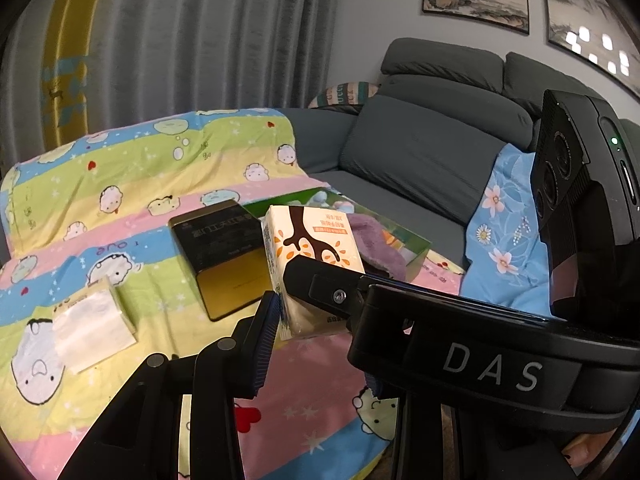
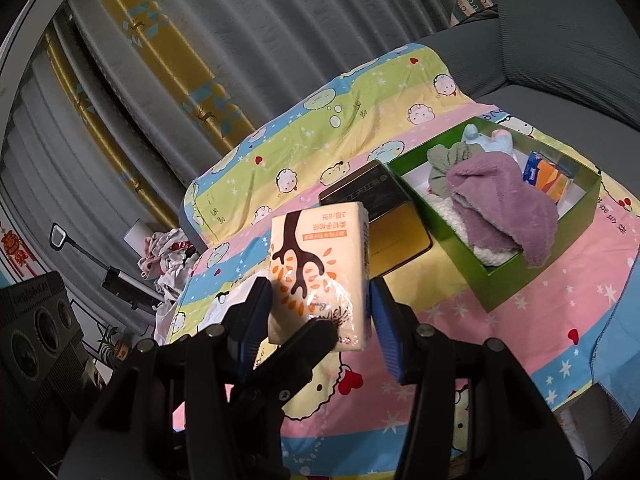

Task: Organize soft objects
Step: 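Lift the tissue box with the right tool and carry it over the box, then lower the tissue box into the green box and open the right tool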

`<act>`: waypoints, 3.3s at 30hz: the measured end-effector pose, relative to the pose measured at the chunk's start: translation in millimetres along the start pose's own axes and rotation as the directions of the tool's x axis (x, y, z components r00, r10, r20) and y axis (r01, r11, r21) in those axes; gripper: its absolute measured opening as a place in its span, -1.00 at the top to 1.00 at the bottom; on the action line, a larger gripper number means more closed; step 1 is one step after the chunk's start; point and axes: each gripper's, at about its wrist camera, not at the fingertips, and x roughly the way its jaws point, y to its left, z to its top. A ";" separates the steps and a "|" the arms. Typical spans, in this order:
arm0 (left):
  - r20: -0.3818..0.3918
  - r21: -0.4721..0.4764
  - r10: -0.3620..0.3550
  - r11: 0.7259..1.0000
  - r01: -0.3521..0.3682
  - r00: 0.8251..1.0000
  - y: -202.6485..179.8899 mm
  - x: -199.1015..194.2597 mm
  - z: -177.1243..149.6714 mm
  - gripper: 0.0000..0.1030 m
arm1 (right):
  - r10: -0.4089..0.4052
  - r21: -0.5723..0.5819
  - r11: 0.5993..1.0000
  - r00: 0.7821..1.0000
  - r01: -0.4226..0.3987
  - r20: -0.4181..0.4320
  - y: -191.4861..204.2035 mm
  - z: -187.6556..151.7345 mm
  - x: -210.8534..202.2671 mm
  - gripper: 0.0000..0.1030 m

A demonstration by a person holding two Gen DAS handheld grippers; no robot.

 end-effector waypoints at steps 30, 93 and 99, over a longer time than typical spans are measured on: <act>0.033 0.033 -0.159 0.987 0.158 0.987 -16.6 56.6 51.2 0.28 | -0.092 0.079 0.993 0.990 0.084 0.109 -37.7 53.3 -13.8 0.02; -0.280 -0.153 -0.208 0.973 0.170 0.937 -31.0 233.6 50.5 0.12 | -0.269 0.310 0.904 0.956 0.293 -0.119 -180.1 93.4 74.2 -0.10; -0.283 -0.154 -0.208 0.973 0.170 0.936 -30.8 231.9 50.9 0.10 | -0.262 0.310 0.908 0.959 0.282 -0.107 -180.9 94.6 73.0 -0.13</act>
